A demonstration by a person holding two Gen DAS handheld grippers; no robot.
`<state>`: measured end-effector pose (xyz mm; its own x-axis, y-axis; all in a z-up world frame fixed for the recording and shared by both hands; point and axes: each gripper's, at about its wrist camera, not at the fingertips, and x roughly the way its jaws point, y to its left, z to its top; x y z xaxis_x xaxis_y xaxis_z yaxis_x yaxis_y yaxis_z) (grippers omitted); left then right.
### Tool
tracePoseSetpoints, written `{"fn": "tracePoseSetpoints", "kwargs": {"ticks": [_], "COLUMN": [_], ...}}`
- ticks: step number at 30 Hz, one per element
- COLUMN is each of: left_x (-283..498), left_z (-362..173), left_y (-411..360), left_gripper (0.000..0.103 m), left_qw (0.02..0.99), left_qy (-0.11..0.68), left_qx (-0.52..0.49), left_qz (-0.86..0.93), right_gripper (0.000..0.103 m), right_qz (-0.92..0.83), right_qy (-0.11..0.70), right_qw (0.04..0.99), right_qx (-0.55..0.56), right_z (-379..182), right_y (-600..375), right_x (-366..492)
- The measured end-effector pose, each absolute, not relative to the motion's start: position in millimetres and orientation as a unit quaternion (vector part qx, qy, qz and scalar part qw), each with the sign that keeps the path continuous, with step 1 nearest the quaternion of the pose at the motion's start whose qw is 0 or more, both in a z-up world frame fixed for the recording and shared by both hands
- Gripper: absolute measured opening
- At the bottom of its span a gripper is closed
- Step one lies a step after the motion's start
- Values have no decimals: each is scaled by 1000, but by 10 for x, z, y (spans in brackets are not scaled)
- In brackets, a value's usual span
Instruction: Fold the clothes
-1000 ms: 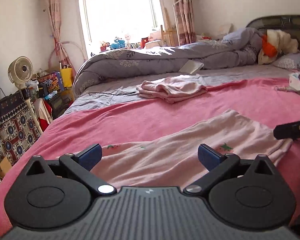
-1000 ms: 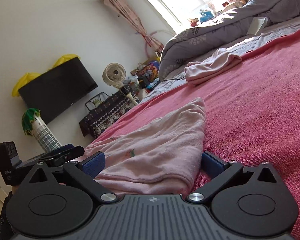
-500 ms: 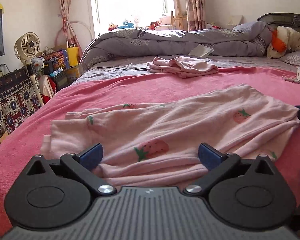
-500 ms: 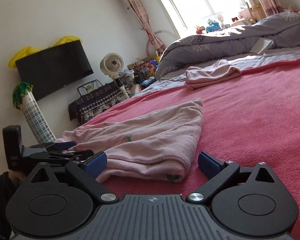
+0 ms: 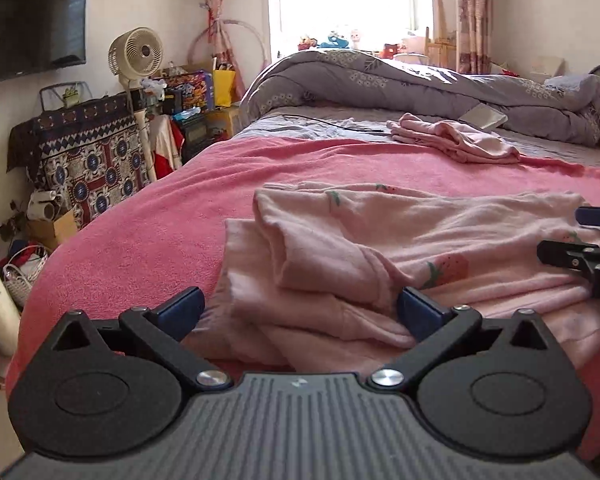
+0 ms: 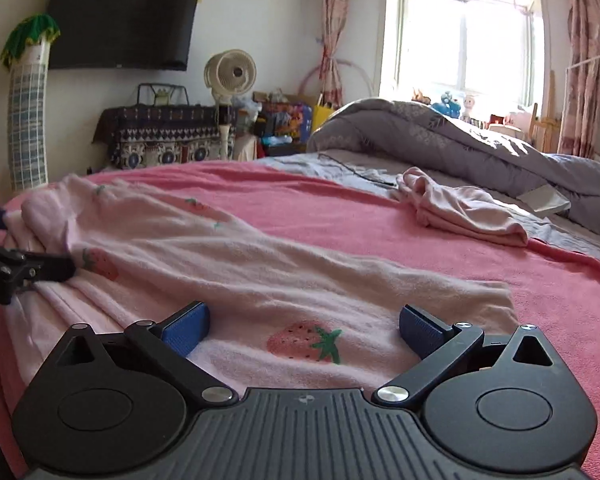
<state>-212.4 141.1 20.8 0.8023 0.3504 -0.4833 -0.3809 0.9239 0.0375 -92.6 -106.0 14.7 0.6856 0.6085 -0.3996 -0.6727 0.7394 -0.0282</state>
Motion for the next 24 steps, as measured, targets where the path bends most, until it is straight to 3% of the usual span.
{"fn": "tracePoseSetpoints", "kwargs": {"ticks": [5,7,12,15,21,24], "left_x": [-2182,-2104,-1631,-1635,-1657,-1445], "left_z": [551,623,246,128,425,427], "left_y": [1240,1165,1048,1011,420,-59], "left_gripper": [102,103,103,103,102,103], "left_qw": [965,972,947,941,973,980], "left_qy": [175,160,242,250,189,176], "left_qx": [-34,-37,40,38,59,88], "left_qz": [191,170,205,225,121,13], "right_gripper": [103,103,103,103,103,88], "right_qz": [299,275,300,358,432,381], "right_qy": [207,258,253,227,317,335], "right_qw": [931,924,920,906,815,823], "right_qx": [-37,-61,-6,19,219,255], "right_z": [220,86,126,265,398,382], "right_y": [-1433,-1427,-1635,-1794,-2105,-2419], "right_x": [-707,-515,-469,-444,363,609]}}
